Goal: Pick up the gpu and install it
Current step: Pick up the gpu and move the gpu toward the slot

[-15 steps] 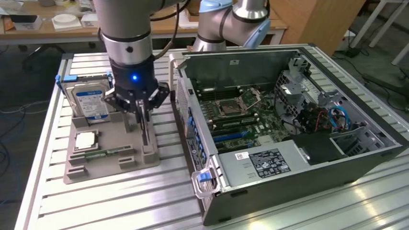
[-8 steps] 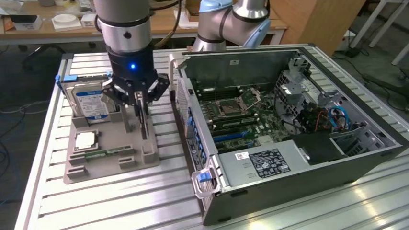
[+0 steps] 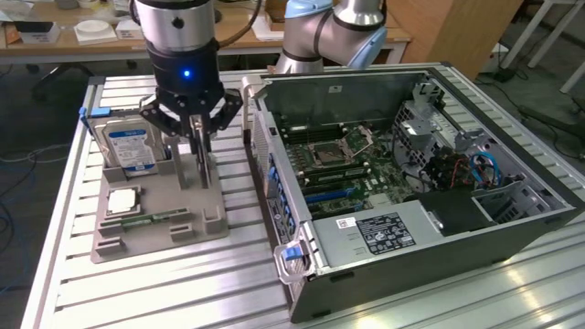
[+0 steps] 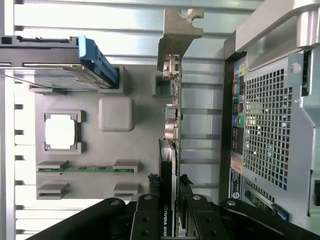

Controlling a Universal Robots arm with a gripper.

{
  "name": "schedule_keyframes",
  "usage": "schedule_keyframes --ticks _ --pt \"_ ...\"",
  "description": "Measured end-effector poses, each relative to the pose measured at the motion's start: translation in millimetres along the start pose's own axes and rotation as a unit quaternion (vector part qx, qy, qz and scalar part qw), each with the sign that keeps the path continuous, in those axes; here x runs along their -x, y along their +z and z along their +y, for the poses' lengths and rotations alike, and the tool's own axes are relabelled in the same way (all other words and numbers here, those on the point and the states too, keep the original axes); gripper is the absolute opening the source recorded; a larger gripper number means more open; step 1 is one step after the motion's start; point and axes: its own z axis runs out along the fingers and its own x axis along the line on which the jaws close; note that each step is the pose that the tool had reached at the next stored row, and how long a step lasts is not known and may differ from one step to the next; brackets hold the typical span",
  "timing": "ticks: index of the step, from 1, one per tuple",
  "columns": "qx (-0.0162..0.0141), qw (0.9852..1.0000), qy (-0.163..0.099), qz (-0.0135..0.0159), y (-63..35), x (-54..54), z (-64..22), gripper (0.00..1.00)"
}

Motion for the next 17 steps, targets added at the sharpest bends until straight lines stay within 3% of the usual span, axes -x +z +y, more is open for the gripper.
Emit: schedule_keyframes --ticks 17 --pt "0.0005 1.0 0.0 -0.0004 -47.2 0.9 1.5 0.25"
